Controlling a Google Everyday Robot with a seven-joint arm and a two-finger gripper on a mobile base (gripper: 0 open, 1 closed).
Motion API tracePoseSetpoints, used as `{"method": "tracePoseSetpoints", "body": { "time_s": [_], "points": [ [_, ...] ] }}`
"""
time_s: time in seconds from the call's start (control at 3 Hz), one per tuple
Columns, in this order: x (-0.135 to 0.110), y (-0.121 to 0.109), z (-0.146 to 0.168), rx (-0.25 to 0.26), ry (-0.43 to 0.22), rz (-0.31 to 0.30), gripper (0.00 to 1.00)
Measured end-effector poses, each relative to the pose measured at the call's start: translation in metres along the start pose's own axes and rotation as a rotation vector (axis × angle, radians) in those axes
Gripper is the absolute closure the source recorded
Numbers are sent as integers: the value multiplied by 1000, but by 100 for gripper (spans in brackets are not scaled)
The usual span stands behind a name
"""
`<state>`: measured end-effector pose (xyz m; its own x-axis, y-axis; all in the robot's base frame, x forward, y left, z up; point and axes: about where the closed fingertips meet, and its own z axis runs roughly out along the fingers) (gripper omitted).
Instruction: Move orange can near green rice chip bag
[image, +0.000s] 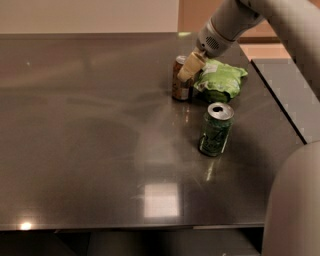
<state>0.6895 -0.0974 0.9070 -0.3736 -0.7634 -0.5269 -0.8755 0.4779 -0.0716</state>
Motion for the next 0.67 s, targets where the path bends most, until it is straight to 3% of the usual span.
{"method": "tracePoseSetpoints", "body": {
  "time_s": [0.67],
  "points": [
    [4, -5, 2, -6, -11, 5, 36]
  ]
}}
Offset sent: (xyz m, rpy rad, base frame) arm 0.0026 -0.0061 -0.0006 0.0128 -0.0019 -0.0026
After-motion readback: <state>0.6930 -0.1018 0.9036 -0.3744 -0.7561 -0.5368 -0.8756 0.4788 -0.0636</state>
